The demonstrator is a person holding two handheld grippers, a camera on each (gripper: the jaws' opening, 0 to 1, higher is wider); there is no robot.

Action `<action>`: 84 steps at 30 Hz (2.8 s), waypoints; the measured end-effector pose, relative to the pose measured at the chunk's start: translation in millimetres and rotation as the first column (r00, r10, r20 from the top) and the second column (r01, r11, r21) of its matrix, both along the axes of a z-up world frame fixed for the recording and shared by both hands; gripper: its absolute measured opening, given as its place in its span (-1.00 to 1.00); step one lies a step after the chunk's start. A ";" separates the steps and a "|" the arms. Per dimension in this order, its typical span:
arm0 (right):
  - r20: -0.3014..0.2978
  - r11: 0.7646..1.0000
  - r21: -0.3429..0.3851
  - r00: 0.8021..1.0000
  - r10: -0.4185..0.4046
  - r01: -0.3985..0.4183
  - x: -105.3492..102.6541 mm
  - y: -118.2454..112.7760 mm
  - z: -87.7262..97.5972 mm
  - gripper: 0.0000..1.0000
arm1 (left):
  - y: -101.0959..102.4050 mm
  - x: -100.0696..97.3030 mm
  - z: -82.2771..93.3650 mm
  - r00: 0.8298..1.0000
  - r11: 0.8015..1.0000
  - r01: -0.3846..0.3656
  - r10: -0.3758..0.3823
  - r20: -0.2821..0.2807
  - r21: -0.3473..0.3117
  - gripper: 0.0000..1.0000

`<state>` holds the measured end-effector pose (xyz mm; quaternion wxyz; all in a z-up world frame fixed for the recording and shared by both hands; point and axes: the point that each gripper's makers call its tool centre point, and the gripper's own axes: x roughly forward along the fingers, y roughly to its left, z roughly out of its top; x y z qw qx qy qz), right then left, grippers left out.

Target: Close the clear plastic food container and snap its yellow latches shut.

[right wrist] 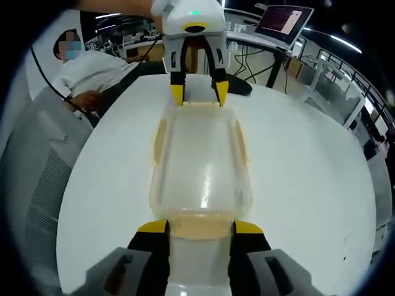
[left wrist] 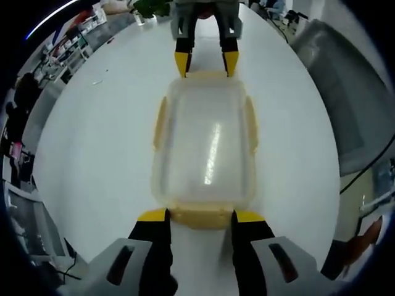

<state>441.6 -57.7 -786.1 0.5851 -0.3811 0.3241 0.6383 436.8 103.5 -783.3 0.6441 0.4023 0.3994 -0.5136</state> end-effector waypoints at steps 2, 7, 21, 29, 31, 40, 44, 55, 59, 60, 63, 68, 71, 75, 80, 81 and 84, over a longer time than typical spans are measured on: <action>0.001 1.000 -0.001 1.000 0.001 0.000 -1.0 -1.0 1.0 -0.31 | -0.4 -0.2 1.4 1.000 1.000 0.002 -0.002 0.004 0.002 -0.29; 0.002 1.000 -0.007 1.000 -0.006 0.006 -3.1 -7.7 7.6 -0.31 | -7.0 -1.3 9.2 1.000 1.000 0.012 -0.012 0.009 -0.002 -0.29; 0.027 0.999 -0.006 0.999 -0.047 0.047 -3.2 -32.1 33.2 -0.31 | -31.4 4.4 36.2 0.997 0.999 0.053 -0.053 0.053 -0.009 -0.29; 0.039 0.998 0.002 0.998 -0.055 0.055 -4.8 -42.1 43.5 -0.31 | -41.9 5.5 44.5 0.996 0.998 0.060 -0.060 0.066 0.000 -0.29; 0.041 0.998 0.004 0.997 -0.058 0.058 -5.6 -46.3 46.7 -0.31 | -45.9 5.1 47.4 0.996 0.998 0.061 -0.061 0.070 0.001 -0.29; 0.059 0.998 0.009 0.997 -0.058 0.058 -6.0 -67.7 60.3 -0.31 | -66.4 4.3 60.8 0.994 0.998 0.061 -0.061 0.088 0.002 -0.29; 0.069 0.998 0.013 0.996 -0.064 0.063 -5.6 -78.1 66.1 -0.31 | -78.0 5.6 66.0 0.993 0.998 0.065 -0.065 0.094 0.005 -0.29; 0.077 0.996 0.006 0.993 -0.088 0.088 -6.6 -114.3 69.6 -0.31 | -113.6 8.4 70.2 0.990 0.996 0.094 -0.094 0.108 0.012 -0.29; 0.077 0.996 0.000 0.993 -0.092 0.093 -7.1 -126.9 70.6 -0.31 | -127.5 8.8 69.1 0.989 0.995 0.100 -0.101 0.109 0.015 -0.29; 0.079 0.996 -0.001 0.992 -0.094 0.094 -7.2 -131.2 70.7 -0.31 | -130.4 8.8 69.1 0.988 0.995 0.102 -0.103 0.111 0.014 -0.29; 0.078 0.995 -0.005 0.992 -0.097 0.097 -8.1 -141.5 70.0 -0.31 | -140.4 8.9 69.1 0.988 0.994 0.107 -0.108 0.110 0.013 -0.29; 0.079 0.994 -0.013 0.991 -0.105 0.106 -7.8 -158.8 69.2 -0.31 | -159.7 11.0 70.2 0.987 0.993 0.117 -0.118 0.110 0.010 -0.29; 0.080 0.993 -0.012 0.990 -0.112 0.114 -7.4 -168.4 68.8 -0.31 | -168.9 12.3 70.1 0.986 0.992 0.123 -0.123 0.110 0.010 -0.29; 0.072 0.992 -0.012 0.990 -0.124 0.125 -8.8 -181.1 68.0 -0.31 | -181.8 13.3 68.7 0.985 0.991 0.134 -0.134 0.109 0.009 -0.29; 0.070 0.992 -0.021 0.990 -0.123 0.125 -8.1 -196.0 66.9 -0.31 | -196.4 12.6 65.1 0.986 0.991 0.130 -0.129 0.103 -0.004 -0.29; 0.069 0.992 -0.022 0.990 -0.122 0.124 -8.2 -198.0 66.5 -0.31 | -198.3 12.6 64.2 0.987 0.992 0.127 -0.126 0.101 -0.006 -0.29; 0.062 0.993 -0.034 0.992 -0.111 0.114 -8.3 -206.4 63.0 -0.31 | -205.0 11.5 60.2 0.989 0.993 0.120 -0.118 0.088 -0.013 -0.29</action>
